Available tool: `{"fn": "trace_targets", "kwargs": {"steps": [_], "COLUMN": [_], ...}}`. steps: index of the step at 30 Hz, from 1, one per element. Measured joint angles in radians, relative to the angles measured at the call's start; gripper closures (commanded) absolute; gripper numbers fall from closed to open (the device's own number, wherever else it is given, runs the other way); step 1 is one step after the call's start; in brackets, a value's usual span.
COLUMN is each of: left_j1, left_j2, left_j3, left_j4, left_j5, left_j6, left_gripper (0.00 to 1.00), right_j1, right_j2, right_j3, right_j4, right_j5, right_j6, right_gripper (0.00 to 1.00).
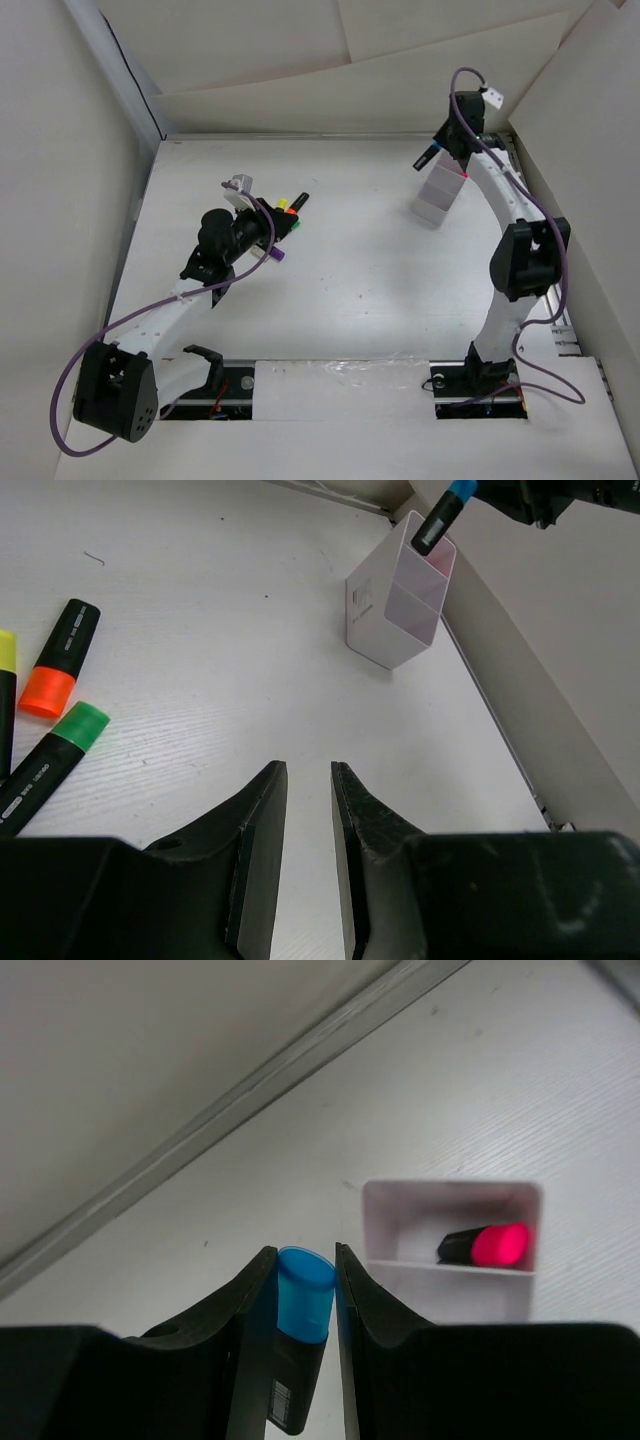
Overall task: Sort the stationery into containers
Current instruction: Place the pen in the storage box.
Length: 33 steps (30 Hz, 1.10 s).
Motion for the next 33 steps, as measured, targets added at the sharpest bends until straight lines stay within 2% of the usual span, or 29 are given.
{"fn": "trace_targets", "kwargs": {"steps": [7,20,27,33], "left_j1": [0.0,0.0,0.0,0.0], "left_j2": [0.0,0.011,0.013,0.015], "left_j3": [0.0,0.0,0.0,0.0], "left_j4": [0.006,0.014,0.016,0.016], "left_j5": [0.003,0.013,0.017,0.021], "left_j6": [-0.001,-0.009,-0.011,-0.011], "left_gripper": [0.79,0.79,0.79,0.79], "right_j1": [-0.105,-0.072,-0.061,-0.141], "right_j2": [0.0,0.029,0.039,-0.05], "right_j3": [0.106,0.054,-0.014,-0.248], "right_j4": [-0.029,0.089,0.113,0.127], "right_j5": [0.156,0.447,0.441,0.25], "right_j6": [-0.032,-0.174,-0.157,-0.026], "right_gripper": [0.97,0.97,0.97,0.97]}}
